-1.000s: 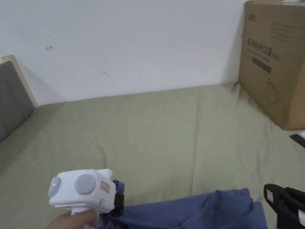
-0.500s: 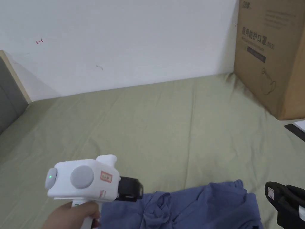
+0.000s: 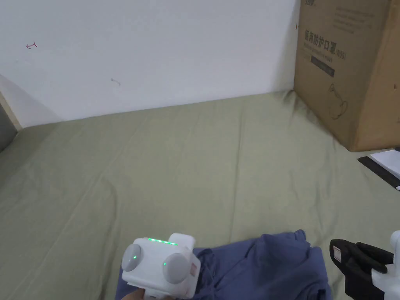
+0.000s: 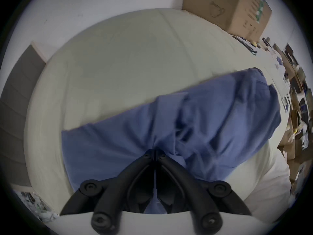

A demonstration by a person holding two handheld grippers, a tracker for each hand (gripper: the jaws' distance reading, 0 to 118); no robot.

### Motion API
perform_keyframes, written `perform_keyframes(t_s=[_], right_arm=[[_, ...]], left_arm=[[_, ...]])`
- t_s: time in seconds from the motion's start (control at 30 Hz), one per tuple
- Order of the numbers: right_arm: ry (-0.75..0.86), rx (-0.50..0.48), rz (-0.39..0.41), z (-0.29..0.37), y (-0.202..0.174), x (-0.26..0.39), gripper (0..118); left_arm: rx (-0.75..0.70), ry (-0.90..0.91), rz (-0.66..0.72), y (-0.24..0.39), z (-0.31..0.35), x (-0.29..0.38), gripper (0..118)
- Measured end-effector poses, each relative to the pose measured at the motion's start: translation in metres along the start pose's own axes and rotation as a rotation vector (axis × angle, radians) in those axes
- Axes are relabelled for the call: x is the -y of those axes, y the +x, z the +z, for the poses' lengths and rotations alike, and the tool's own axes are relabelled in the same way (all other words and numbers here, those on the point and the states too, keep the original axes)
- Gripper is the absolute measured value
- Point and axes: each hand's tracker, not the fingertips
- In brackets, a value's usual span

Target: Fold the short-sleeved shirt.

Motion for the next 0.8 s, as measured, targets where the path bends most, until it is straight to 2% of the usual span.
perform_keyframes(t_s=[0.1, 0.13, 0.2, 0.23, 0.27, 0.37, 0.47, 0.53, 0.63, 0.67, 0.7, 0.73, 0.77, 0.8], right_arm=[[-0.001, -0.006, 0.002, -0.002, -0.002, -0.002, 0], [0.000, -0.009, 0.003, -0.002, -0.003, -0.003, 0], [0.001, -0.010, 0.005, -0.003, -0.004, -0.004, 0], [0.004, -0.014, 0.002, -0.003, -0.004, -0.005, 0], [0.007, -0.018, -0.002, -0.003, -0.004, -0.006, 0], [0.010, -0.022, -0.007, -0.003, -0.005, -0.009, 0], [0.003, -0.018, 0.001, -0.006, -0.006, -0.011, 0], [-0.009, -0.015, 0.013, -0.006, -0.009, -0.013, 0], [-0.029, -0.012, 0.046, -0.008, -0.016, -0.014, 0], [-0.038, -0.014, 0.063, -0.009, -0.018, -0.015, 0], [-0.045, -0.015, 0.073, -0.011, -0.019, -0.017, 0], [-0.047, -0.011, 0.081, -0.013, -0.020, -0.020, 0], [-0.045, 0.000, 0.092, -0.014, -0.022, -0.023, 0], [-0.043, 0.006, 0.097, -0.015, -0.023, -0.026, 0]], left_arm=[[0.189, 0.039, 0.002, 0.024, 0.019, -0.007, 2], [0.295, 0.032, 0.014, 0.029, 0.022, -0.010, 2], [0.668, -0.060, 0.098, 0.033, 0.020, -0.013, 2], [0.794, -0.084, 0.140, 0.031, 0.020, -0.012, 2], [0.828, -0.057, 0.171, 0.029, 0.025, -0.010, 2], [0.725, 0.120, 0.182, -0.005, 0.050, -0.010, 2], [0.613, 0.216, 0.267, -0.072, 0.063, -0.001, 2], [0.540, 0.166, 0.334, -0.123, 0.062, 0.012, 3], [0.592, 0.117, 0.428, -0.187, 0.047, 0.039, 8], [0.650, 0.094, 0.470, -0.205, 0.039, 0.049, 22], [0.698, 0.083, 0.508, -0.221, 0.031, 0.062, 52], [0.720, 0.065, 0.525, -0.230, 0.023, 0.071, 100], [0.743, 0.050, 0.527, -0.240, 0.014, 0.080, 118], [0.755, 0.071, 0.564, -0.254, 0.013, 0.089, 116]])
